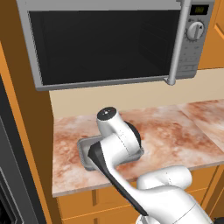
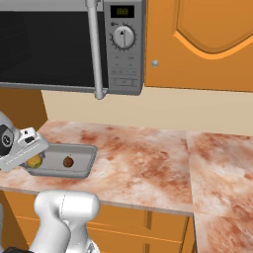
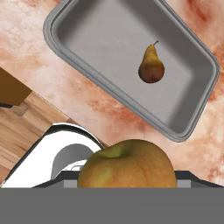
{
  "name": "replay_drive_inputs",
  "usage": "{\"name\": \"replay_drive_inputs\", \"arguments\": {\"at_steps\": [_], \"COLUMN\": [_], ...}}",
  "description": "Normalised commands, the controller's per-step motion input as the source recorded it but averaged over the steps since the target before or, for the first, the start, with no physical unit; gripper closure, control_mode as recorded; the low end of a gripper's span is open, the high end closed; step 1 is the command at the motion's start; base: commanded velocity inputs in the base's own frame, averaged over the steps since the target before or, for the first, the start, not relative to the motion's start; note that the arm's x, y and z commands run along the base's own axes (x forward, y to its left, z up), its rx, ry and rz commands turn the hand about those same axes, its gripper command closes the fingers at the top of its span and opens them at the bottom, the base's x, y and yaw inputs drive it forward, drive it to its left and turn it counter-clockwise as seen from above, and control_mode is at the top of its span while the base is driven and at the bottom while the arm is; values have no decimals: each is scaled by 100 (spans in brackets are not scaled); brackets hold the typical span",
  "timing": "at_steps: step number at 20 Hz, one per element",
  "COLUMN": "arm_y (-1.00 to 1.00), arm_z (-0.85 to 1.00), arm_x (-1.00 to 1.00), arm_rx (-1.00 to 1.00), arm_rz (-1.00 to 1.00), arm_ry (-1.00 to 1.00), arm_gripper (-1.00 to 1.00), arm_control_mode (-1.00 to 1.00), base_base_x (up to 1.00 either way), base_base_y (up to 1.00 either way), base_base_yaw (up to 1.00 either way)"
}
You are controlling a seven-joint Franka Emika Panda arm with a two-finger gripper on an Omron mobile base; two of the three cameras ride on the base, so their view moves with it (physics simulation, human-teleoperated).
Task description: Pick the apple and pear from the fridge and place them inside the tupperware on the counter.
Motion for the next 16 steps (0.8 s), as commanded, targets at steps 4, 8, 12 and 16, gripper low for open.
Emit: {"name": "replay_drive_inputs", "arguments": {"at_steps": [4,8,12,16], "arm_y": [20,16,12,12], "arm_z": [-39,-37,-35,-29], "arm_x": [48,50,47,50], "arm_rx": [-7,0,0,0], "arm_rz": [2,4,6,6], "arm_ry": [1,3,6,19], "arm_gripper": [100,100,100,100], "arm_control_mode": [-100,-100,-100,-100], "base_base_x": [0,0,0,0], "base_base_y": [0,0,0,0], "base_base_yaw": [0,0,0,0]}}
